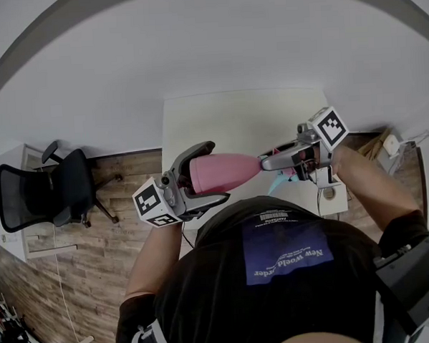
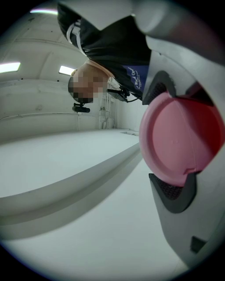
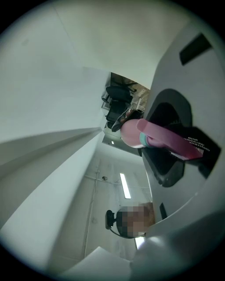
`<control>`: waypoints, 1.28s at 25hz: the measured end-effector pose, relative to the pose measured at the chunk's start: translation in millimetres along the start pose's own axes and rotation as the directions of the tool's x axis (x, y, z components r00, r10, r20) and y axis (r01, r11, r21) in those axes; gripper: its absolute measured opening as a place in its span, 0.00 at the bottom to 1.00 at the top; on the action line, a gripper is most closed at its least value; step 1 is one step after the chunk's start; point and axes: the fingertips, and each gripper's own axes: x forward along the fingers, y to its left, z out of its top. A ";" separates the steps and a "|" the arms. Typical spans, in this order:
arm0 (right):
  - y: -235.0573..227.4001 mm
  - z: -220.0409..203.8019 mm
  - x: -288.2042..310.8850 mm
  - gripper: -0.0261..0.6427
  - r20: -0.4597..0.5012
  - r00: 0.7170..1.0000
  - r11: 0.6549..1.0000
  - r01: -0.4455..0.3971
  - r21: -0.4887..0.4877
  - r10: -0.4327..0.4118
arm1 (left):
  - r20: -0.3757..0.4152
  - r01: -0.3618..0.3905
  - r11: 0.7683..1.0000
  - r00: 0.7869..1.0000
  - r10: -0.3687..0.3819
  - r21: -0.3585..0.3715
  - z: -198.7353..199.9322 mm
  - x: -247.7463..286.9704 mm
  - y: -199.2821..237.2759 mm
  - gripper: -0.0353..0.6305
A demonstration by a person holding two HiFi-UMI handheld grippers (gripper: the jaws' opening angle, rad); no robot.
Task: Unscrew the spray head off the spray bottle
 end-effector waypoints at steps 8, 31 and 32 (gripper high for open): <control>-0.2 -2.4 -2.0 0.23 -0.055 0.985 0.943 0.137 -0.303 -0.161 | 0.004 -0.037 0.995 0.999 0.037 -0.096 -9.3 0.4 7.3 0.79; 4.4 -16.2 -4.4 0.23 -0.018 0.819 0.193 0.113 -0.975 -0.573 | 0.104 -0.070 0.897 0.986 0.127 -0.437 -24.5 -5.9 33.8 0.79; 4.6 -15.5 -4.4 0.23 -0.004 0.810 0.153 0.106 -0.983 -0.587 | 0.109 -0.070 0.889 0.985 0.133 -0.452 -24.3 -6.8 35.3 0.79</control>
